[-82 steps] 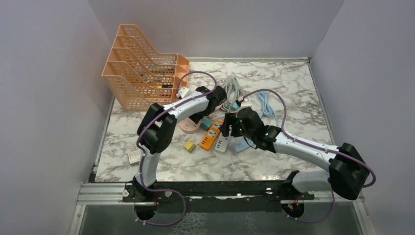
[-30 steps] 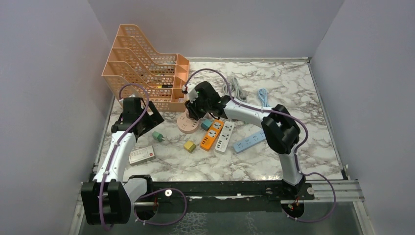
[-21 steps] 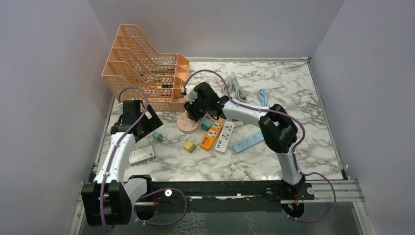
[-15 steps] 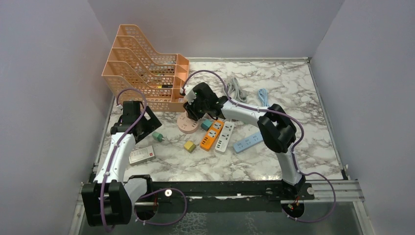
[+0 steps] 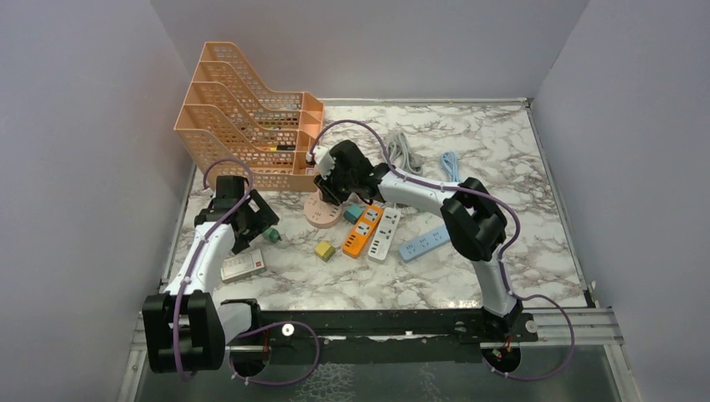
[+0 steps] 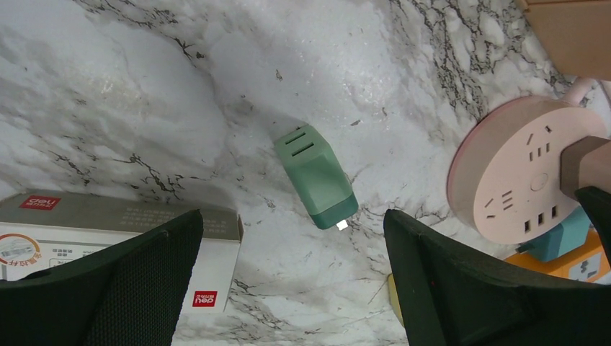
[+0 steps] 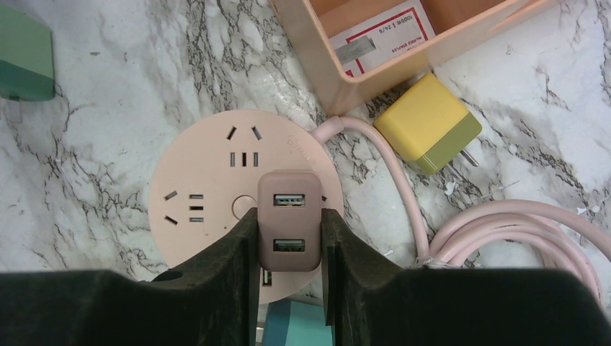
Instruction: Insert the plug
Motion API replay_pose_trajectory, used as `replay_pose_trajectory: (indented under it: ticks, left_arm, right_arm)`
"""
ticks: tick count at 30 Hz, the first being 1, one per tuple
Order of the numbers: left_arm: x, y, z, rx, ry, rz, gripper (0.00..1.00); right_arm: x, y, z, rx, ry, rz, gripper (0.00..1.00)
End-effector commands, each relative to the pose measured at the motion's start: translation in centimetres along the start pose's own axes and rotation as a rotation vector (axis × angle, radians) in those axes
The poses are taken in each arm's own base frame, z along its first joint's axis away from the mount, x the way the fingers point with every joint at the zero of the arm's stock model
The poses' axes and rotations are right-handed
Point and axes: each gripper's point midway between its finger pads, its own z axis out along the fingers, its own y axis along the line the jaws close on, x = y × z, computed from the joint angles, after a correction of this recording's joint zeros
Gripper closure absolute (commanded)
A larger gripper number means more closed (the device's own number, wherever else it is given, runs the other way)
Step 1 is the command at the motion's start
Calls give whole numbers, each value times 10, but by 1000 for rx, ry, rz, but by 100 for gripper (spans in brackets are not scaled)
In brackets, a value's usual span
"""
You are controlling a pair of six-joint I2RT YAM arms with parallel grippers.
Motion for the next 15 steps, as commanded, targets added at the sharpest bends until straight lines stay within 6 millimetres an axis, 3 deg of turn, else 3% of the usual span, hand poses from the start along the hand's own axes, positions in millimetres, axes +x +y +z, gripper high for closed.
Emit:
replay_pose_trajectory:
  ticks: [1, 6, 10, 15]
  left_arm:
    - [4, 7, 8, -31, 18, -27, 1]
    - [10, 8, 14, -38, 37, -45, 1]
    - [11, 7, 19, -35, 45, -52, 1]
    - [5, 1, 23, -28, 45, -63, 1]
  right_arm:
    - [17, 1, 2, -18, 43, -65, 99]
    - [63, 4, -4, 0, 140, -49, 99]
    - [95, 0, 5, 34, 192, -28, 99]
    - [124, -17, 6, 70, 308, -15, 99]
